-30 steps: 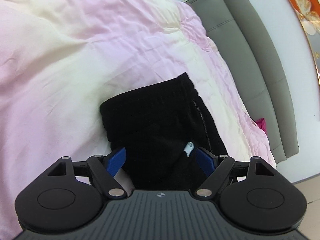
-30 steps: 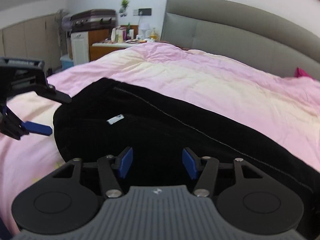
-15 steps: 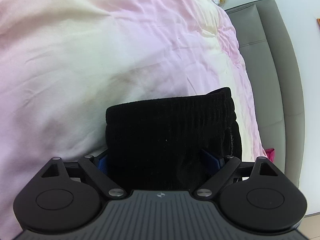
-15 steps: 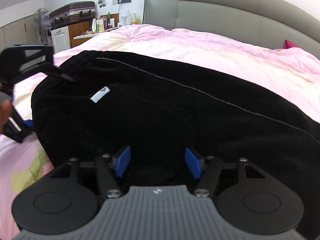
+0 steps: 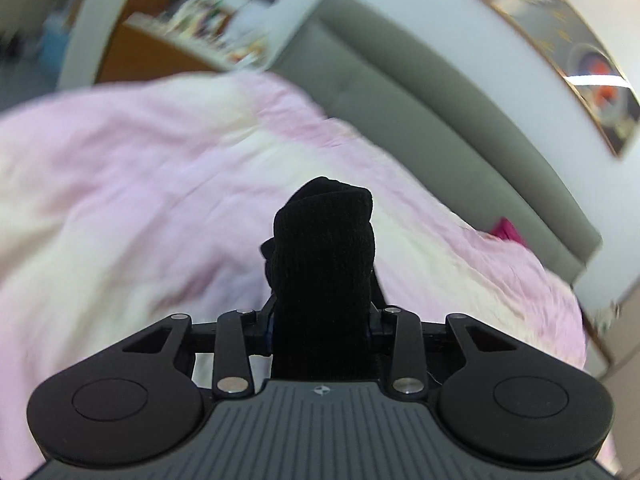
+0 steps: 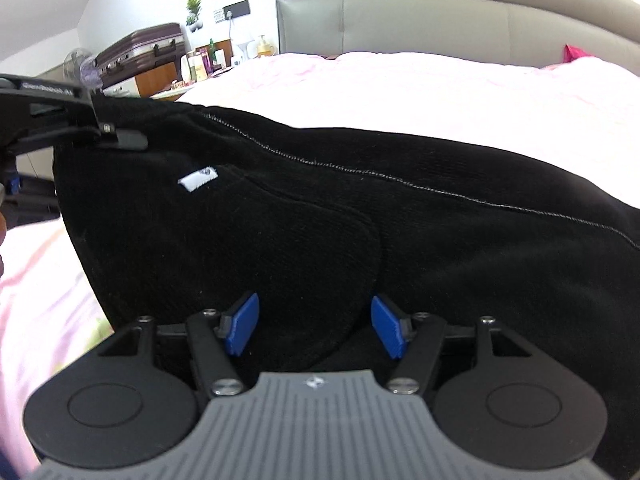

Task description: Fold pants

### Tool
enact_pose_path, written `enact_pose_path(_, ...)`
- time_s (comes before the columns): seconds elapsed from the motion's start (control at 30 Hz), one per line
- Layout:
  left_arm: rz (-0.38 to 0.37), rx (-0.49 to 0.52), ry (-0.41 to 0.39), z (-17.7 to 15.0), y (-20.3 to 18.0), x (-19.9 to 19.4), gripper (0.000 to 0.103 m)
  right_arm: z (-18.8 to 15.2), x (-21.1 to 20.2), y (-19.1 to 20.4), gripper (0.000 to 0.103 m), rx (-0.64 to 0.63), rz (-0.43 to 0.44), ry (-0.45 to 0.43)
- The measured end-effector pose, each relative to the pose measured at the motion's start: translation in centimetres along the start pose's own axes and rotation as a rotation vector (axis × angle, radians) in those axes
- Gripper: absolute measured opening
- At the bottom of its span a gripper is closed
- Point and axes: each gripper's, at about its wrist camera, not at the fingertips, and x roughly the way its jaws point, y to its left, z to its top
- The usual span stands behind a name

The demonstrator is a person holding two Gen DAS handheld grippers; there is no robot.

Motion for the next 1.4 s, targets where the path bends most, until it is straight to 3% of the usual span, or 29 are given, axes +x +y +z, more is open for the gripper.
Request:
enact_pose_path(0.2,-0.082,0.450,-0.089,-3.0,-9.2,-1.7,0.041,0.7,-3.3,-2.9,0.060,0.056,0.000,-0.013)
enact_pose_path(0.33,-0.079,0.686,-0.105,-6.7,-14.5,-1.0,0.041,0.4,-6.3,-6.2,0.060,0.140,-0.047,-0.052)
enact_pose_path(0.57,0.055,1.062,-0.011,-14.5,-21.5,3.5,0.043,-0.1,-11.2,-12.5,0.060,0.274,-0.138,-0.112)
enact_pose_path(0.7,0.098,1.307,0.060,-20.1,-23.3,5.4,0.048,-0.4,-13.2,-15.3,0.060,0.341,-0.172,-0.149)
enact_pose_path(0.8,0.090,1.510,0.089,-24.2,-22.9,5.2,0.049,-0.5,-13.8,-16.8,0.060,0.373,-0.192,-0.170)
enact_pose_path(0.9,0.034,1.564,0.061,-25.4,-21.5,3.1,0.049,-0.6,-14.4,-17.9,0.060,0.400,-0.193,-0.179)
enact_pose_path(1.07,-0.063,1.614,0.107,-24.9,-20.0,0.4,0.049,0.0,-14.1,-18.5,0.060,0.420,-0.132,-0.176)
enact_pose_path(1.2,-0.074,1.586,0.122,-24.2,-19.9,0.7,0.052,1.1,-12.5,-17.4,0.060,0.423,0.039,-0.128)
enact_pose_path(1.3,-0.069,1.554,0.124,-24.3,-20.4,1.3,0.053,2.6,-10.9,-15.7,0.060,0.349,0.131,-0.093)
enact_pose_path(1.4,-0.049,1.548,0.107,-24.7,-20.1,1.2,0.055,4.4,-8.6,-14.5,0.060,0.291,0.155,-0.041)
